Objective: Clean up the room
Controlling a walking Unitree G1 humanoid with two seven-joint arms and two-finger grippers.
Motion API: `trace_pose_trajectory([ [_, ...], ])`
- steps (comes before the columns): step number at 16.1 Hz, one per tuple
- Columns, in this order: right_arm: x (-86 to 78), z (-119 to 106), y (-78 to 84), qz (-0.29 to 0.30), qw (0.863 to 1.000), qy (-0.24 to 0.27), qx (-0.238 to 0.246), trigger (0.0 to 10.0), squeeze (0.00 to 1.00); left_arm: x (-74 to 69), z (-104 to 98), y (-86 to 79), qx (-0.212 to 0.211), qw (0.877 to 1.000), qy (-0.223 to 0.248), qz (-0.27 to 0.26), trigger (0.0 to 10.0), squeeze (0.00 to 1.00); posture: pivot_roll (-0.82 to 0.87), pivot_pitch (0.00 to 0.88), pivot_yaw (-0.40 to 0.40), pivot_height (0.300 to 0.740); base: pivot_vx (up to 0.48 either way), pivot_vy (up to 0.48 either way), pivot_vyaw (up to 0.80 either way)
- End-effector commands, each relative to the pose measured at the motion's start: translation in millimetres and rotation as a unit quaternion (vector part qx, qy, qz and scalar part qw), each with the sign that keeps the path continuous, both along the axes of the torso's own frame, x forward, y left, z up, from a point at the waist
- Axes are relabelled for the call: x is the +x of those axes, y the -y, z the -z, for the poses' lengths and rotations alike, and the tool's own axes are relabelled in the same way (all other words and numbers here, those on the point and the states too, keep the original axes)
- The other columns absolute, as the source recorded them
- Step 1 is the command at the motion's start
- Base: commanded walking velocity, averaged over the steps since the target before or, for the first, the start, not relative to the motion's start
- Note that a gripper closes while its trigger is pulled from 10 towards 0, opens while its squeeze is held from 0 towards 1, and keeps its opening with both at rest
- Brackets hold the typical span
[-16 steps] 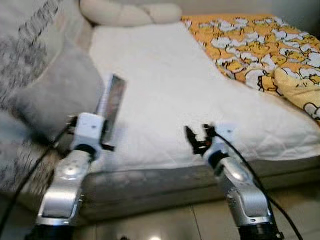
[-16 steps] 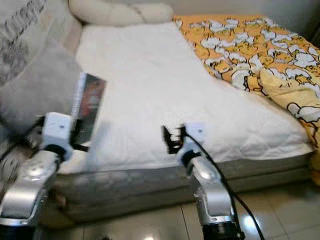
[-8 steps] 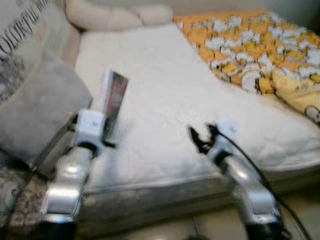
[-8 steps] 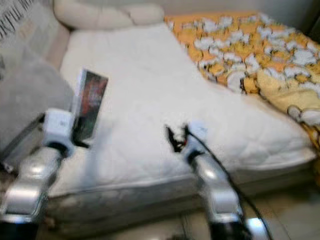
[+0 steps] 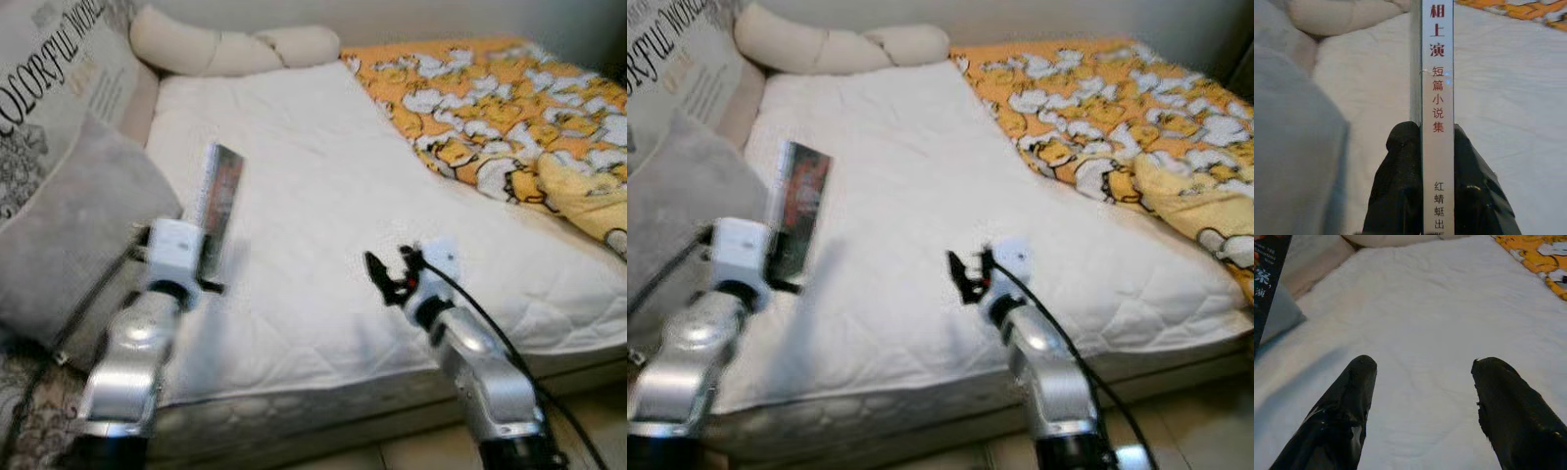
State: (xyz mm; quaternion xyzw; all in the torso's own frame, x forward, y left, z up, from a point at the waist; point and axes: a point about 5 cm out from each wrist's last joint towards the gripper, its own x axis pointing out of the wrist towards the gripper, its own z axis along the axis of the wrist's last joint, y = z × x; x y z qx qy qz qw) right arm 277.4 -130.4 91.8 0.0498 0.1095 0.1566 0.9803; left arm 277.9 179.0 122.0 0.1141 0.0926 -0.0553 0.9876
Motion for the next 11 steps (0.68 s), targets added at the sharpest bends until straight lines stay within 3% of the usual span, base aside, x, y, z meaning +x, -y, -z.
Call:
trace_pose_trajectory([
  [1,2.4,-4.2,-2.0,-0.004,1.0,0.007,0.003,10.0,0.0,1.7,-10.2,-4.1,0.006,1.0,0.022,-0.001,10.0,0.0,-0.09,0.0,0.016,0.74,0.319,0.0,0.0],
  [6,1.9,-2.4,-2.7,-0.008,1.0,0.006,0.001,10.0,0.0,0.8,-8.0,-2.6,-0.004,1.0,0.015,0.003,10.0,0.0,-0.09,0.0,0.013,0.74,0.306,0.0,0.0],
  [8,0.7,-2.3,-3.3,-0.021,1.0,0.007,-0.005,10.0,0.0,1.7,-2.9,4.5,-0.029,0.999,-0.006,0.022,10.0,0.0,-0.09,0.0,0.011,0.74,0.0,0.0,0.0],
  [10,-1.7,-5.8,-4.1,-0.064,0.998,0.007,0.001,10.0,0.0,12.1,-4.1,7.3,-0.049,0.998,-0.012,0.034,10.0,0.0,-0.1,0.0,0.021,0.74,0.0,0.0,0.0],
  [11,-4.6,-9.0,-1.1,-0.112,0.994,0.002,-0.002,10.0,0.0,23.6,-4.9,8.5,-0.098,0.993,-0.036,0.054,10.0,0.0,-0.11,0.0,0.024,0.74,0.0,0.0,0.0],
])
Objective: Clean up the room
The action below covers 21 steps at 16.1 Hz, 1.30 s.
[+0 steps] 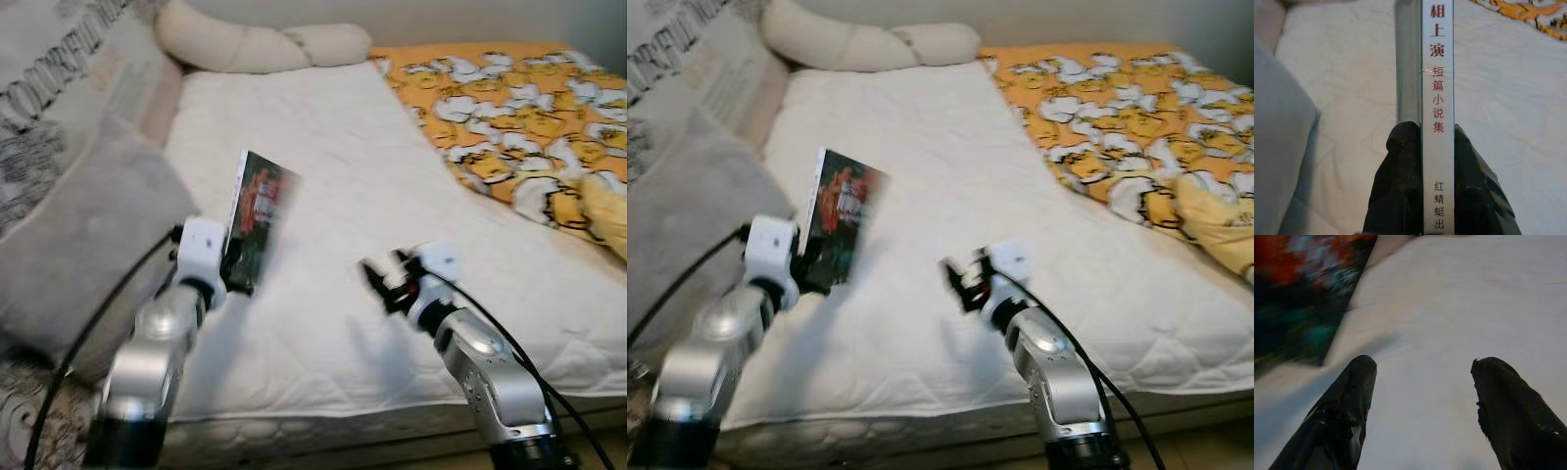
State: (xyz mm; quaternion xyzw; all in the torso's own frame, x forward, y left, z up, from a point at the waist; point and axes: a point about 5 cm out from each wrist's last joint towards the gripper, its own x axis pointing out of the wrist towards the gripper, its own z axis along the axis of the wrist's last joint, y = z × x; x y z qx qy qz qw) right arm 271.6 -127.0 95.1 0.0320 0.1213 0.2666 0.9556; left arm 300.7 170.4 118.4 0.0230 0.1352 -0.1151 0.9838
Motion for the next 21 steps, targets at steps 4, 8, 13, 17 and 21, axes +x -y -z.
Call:
trace_pose_trajectory([
  [4,-8.9,-17.0,20.8,-0.088,0.996,0.006,-0.015,10.0,0.0,26.3,-9.8,6.2,-0.061,0.995,-0.027,0.072,10.0,0.0,-0.14,0.0,0.03,0.74,0.0,0.0,0.0],
  [8,-29.2,-28.5,30.5,-0.202,0.979,-0.037,-0.017,10.0,0.0,45.0,1.4,26.5,-0.193,0.964,-0.128,0.132,10.0,0.0,-0.19,0.0,0.038,0.74,0.0,0.0,0.0],
  [13,-46.7,-38.3,31.4,-0.269,0.959,-0.094,-0.016,10.0,0.0,46.1,37.4,21.0,-0.212,0.944,-0.24,0.077,10.0,0.0,-0.21,0.0,0.035,0.74,0.0,0.0,0.0],
  [17,-57.2,-40.6,30.1,-0.282,0.951,-0.122,-0.027,10.0,0.0,37.0,68.5,14.2,-0.189,0.941,-0.279,0.005,10.0,0.0,-0.25,0.0,0.027,0.74,0.0,0.0,0.0],
  [21,-56.3,-37.4,32.7,-0.274,0.951,-0.134,-0.058,10.0,0.0,39.9,68.9,3.2,-0.177,0.946,-0.268,-0.034,10.0,1.0,-0.27,0.011,0.029,0.74,0.0,0.0,0.0],
])
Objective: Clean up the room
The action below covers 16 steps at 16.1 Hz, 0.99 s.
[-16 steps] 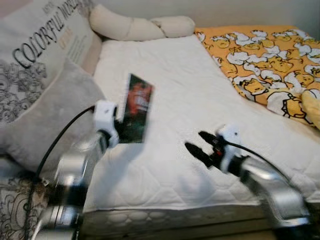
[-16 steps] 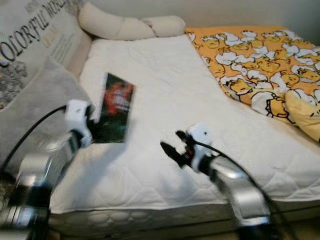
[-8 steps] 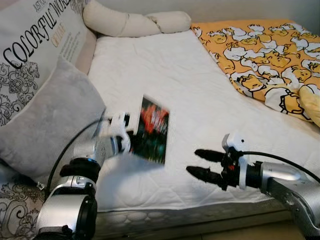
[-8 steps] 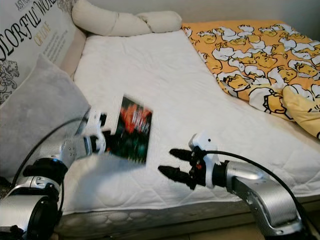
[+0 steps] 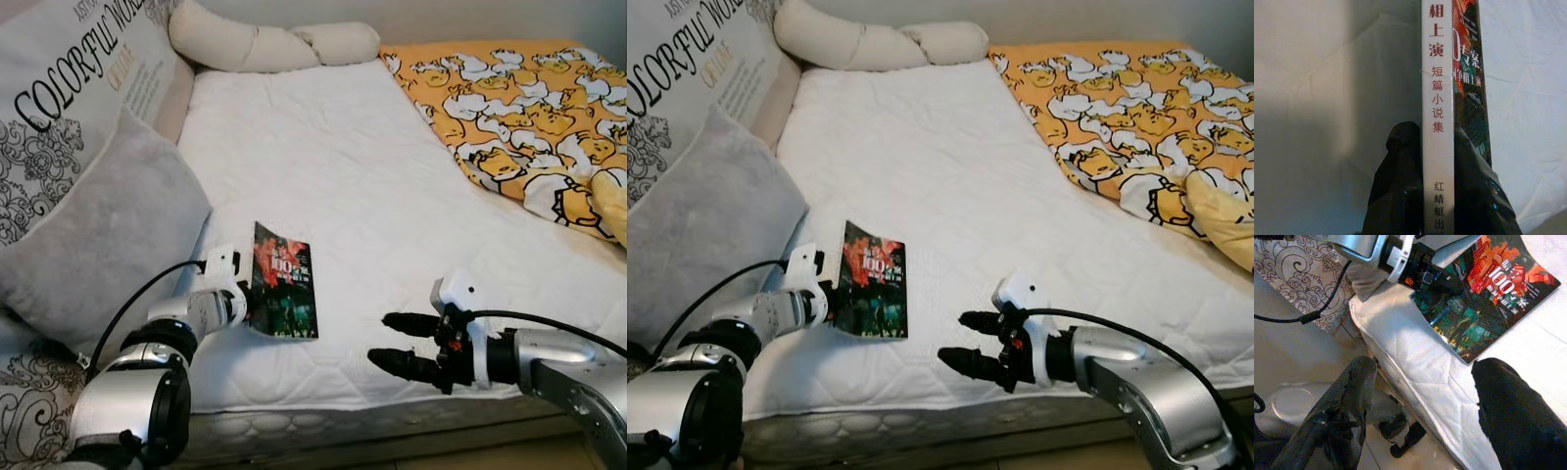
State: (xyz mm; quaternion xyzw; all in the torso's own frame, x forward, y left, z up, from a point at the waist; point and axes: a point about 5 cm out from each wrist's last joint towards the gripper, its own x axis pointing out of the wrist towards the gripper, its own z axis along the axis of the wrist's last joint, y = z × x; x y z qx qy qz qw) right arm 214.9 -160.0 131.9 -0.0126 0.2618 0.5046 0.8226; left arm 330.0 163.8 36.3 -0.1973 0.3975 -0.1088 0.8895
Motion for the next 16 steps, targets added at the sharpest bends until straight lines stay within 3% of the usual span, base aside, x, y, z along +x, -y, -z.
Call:
trace_pose_trajectory([
  [1,1.4,-1.3,0.0,-0.002,1.0,0.0,-0.014,10.0,0.0,11.7,-13.9,-4.8,0.019,0.999,0.036,-0.004,10.0,1.0,-0.28,0.012,0.028,0.74,0.0,0.0,0.0],
  [6,4.1,-2.3,-1.9,-0.004,1.0,0.004,-0.014,10.0,0.0,14.6,-16.3,-13.9,0.047,0.998,0.042,-0.024,10.0,1.0,-0.28,0.012,0.031,0.74,0.0,0.0,0.0],
  [10,5.5,0.4,-1.8,-0.006,1.0,0.0,-0.016,10.0,0.0,14.8,-17.0,-19.2,0.094,0.994,0.054,0.012,10.0,1.0,-0.28,0.006,0.016,0.74,0.0,0.0,0.0],
  [12,5.6,2.1,-1.7,-0.005,1.0,0.0,-0.018,10.0,0.0,15.0,-18.3,-29.2,0.159,0.983,0.076,0.051,10.0,1.0,-0.27,0.0,0.007,0.74,0.0,0.0,0.0],
  [16,10.6,17.0,7.1,0.031,0.999,-0.025,-0.021,10.0,0.0,22.8,-34.4,-39.7,0.187,0.97,0.127,0.094,10.0,1.0,-0.22,0.0,0.002,0.74,0.0,0.0,0.0],
])
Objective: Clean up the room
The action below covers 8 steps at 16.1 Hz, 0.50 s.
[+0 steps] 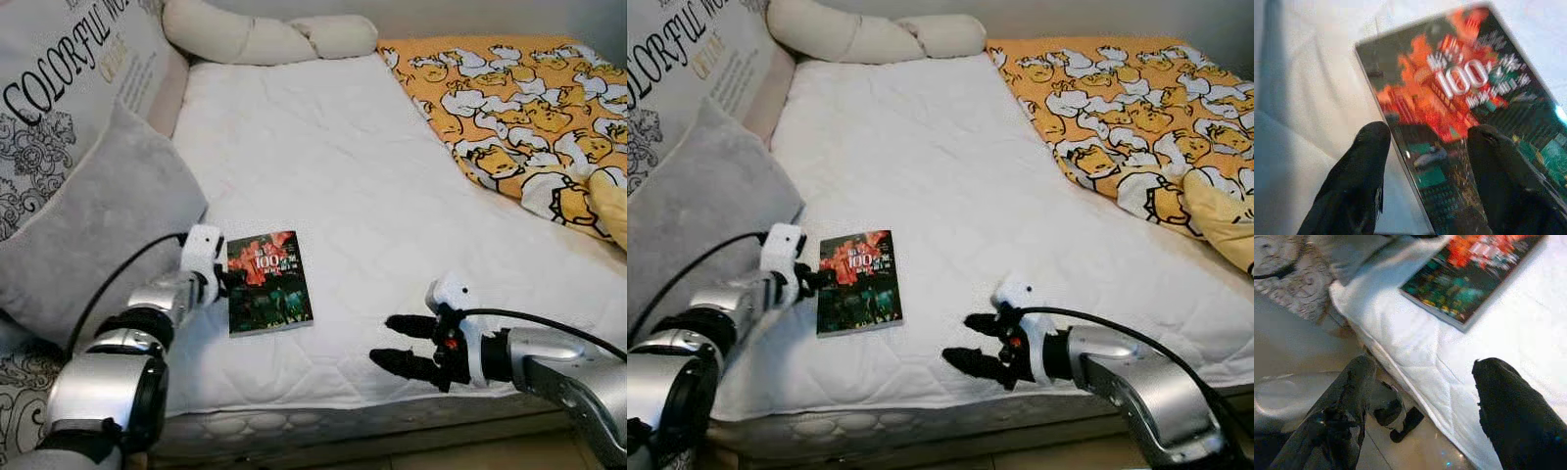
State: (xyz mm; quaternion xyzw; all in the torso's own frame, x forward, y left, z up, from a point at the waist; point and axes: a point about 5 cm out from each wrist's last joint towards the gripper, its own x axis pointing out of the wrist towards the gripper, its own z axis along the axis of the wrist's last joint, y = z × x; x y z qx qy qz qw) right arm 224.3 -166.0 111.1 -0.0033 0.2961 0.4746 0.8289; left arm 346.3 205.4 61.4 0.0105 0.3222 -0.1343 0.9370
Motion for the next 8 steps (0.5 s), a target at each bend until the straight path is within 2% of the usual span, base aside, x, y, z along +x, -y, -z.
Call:
trace_pose_trajectory([
  [1,5.7,8.1,3.4,0.028,1.0,0.003,-0.004,10.0,0.0,13.8,-23.0,2.0,0.002,0.998,0.052,0.028,10.0,1.0,-0.19,0.0,0.007,0.74,0.0,0.0,0.0],
  [2,7.4,11.9,3.8,0.042,0.999,0.003,0.0,10.0,0.0,16.5,-28.3,3.0,-0.005,0.997,0.068,0.031,10.0,1.0,-0.19,0.0,0.007,0.74,0.0,0.0,0.0],
  [3,11.4,18.8,4.2,0.077,0.997,0.011,0.009,10.0,0.0,21.7,-40.3,8.5,-0.037,0.993,0.106,0.038,10.0,1.0,-0.18,0.0,0.013,0.74,0.0,0.0,0.0],
  [5,17.9,25.3,-2.6,0.142,0.988,0.004,0.063,10.0,0.0,23.9,-60.8,20.0,-0.072,0.98,0.178,0.046,10.0,1.0,-0.14,0.0,0.037,0.74,0.0,0.0,0.0],
  [6,21.4,22.0,-8.4,0.166,0.982,0.01,0.089,10.0,0.0,14.6,-67.3,28.7,-0.07,0.973,0.211,0.056,10.0,1.0,-0.14,0.0,0.037,0.74,0.0,0.0,0.0],
  [7,23.4,19.4,-11.0,0.194,0.976,0.019,0.1,10.0,0.0,-1.1,-72.1,36.5,-0.069,0.966,0.244,0.059,10.0,1.0,-0.11,0.0,0.031,0.74,0.0,0.0,0.0],
  [8,24.7,20.2,-12.8,0.21,0.973,0.03,0.093,10.0,0.0,-10.4,-74.3,33.4,-0.056,0.959,0.277,0.023,10.0,1.0,-0.11,0.0,0.034,0.74,0.0,0.0,0.0],
])
